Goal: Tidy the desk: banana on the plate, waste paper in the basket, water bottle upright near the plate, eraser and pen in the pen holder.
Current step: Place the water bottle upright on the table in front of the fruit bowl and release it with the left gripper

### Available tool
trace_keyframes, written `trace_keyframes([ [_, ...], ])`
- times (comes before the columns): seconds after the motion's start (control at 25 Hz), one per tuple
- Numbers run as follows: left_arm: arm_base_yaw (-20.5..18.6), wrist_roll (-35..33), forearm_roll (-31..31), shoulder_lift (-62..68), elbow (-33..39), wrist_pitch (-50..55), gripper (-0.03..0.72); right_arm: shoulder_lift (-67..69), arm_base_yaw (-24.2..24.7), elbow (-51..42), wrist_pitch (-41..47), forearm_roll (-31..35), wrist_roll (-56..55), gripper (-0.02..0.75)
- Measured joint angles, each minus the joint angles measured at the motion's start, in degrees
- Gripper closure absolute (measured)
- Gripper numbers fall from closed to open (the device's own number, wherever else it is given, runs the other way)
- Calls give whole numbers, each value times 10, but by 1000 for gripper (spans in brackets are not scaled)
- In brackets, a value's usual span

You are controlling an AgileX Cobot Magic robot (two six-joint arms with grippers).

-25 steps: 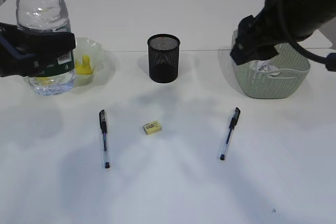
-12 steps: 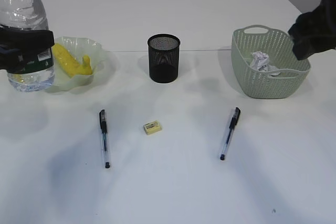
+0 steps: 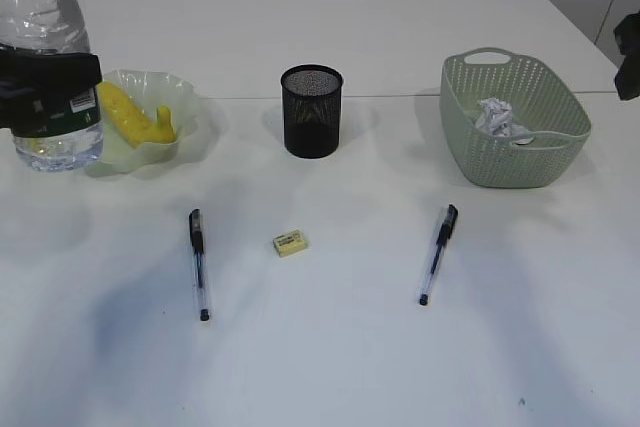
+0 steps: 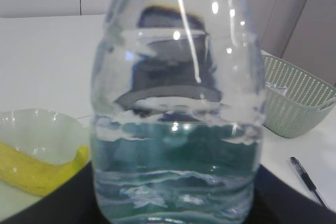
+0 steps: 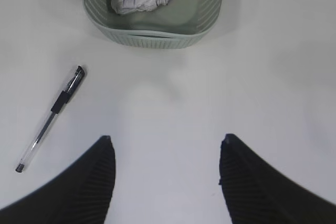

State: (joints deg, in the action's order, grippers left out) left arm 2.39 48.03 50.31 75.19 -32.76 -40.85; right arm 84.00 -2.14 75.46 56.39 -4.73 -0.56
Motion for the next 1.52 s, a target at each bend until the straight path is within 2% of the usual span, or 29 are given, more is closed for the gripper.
trace_keyframes([
  [0.28, 0, -12, -21, 2, 0, -5, 305, 0, 1, 0, 1, 2, 0, 269],
  [0.44, 0, -82, -62, 40, 0, -43, 305, 0, 1, 0, 1, 2, 0, 269],
  [0.76, 0, -208, -134, 167, -1, -204, 305, 0, 1, 0, 1, 2, 0, 269],
  [1.04, -1, -279, -206, 251, -1, -213, 305, 0, 1, 0, 0, 2, 6, 269],
  [1.52, -2, -337, -213, 356, -13, -213, 306, 0, 1, 0, 1, 2, 11, 269],
])
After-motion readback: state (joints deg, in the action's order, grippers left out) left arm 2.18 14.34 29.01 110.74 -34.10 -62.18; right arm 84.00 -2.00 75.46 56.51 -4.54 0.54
